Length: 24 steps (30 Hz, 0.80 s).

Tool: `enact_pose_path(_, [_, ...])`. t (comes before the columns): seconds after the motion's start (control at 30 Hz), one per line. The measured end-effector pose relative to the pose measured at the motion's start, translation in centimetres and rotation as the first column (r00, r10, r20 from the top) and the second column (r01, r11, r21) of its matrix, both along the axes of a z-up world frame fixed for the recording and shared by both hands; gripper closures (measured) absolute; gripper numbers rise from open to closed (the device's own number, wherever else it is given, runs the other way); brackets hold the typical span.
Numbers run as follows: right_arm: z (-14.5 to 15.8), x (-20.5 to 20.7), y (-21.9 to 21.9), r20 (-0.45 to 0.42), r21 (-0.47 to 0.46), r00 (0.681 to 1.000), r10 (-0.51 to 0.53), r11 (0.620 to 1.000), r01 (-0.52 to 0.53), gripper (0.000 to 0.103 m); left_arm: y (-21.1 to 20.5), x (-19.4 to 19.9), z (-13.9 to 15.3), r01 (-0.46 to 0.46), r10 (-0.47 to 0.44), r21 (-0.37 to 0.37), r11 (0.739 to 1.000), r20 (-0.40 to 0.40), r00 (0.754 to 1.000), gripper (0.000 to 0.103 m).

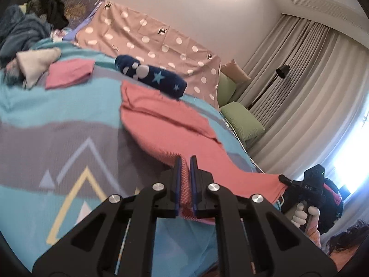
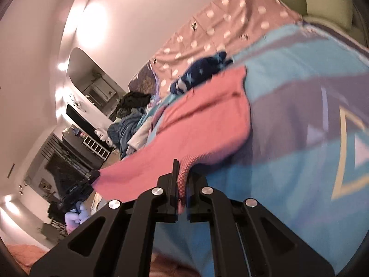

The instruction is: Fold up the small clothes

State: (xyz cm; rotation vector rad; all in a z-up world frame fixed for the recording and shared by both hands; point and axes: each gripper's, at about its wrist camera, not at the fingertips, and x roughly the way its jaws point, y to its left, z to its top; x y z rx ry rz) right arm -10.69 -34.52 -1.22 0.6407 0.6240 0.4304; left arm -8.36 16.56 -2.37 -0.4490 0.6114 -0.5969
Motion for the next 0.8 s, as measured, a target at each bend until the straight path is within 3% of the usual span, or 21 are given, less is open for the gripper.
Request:
enact_pose_path(0.23, [3.2, 4.5, -0.2, 0.086, -0.049, 0.996, -0.021, 0.998, 0.025, 0.099, -0.3, 3.6, 2.9, -0.04, 0.039, 0.003, 0.999, 0.064, 0.997, 0.095])
enact_pose_path(0.5, [3.8, 11.0, -0.3, 0.086, -0.064, 0.996, -0.033, 0.997, 0.038, 0.099, -0.1, 9.0, 5.9, -0.103, 0.103, -0.003, 0.995, 0.109, 0.989, 0.098])
enact_pose_path(0.6, [3.3, 13.4, -0.2, 0.066, -0.061, 0.997, -0.041, 0.997, 0.045, 0.099, -0.2, 10.9, 6.1, -0.101, 0.1, -0.002, 0.995, 0.081, 0.992, 0.098])
enact_pose_path(0.7, [2.4, 14.3, 0.1, 0.03, -0.065, 0.999, -0.04, 0.997, 0.042, 0.098, -0.9, 12.0, 5.0, -0.073, 0.072, 0.05, 0.996, 0.017, 0.997, 0.096])
enact_pose_path(0.8, [1.2, 14.3, 0.2, 0.005, -0.089, 0.999, -0.042, 0.995, 0.042, 0.098, -1.4, 11.2, 2.1, -0.051, 0.059, 0.122, 0.991, -0.064, 0.996, 0.07])
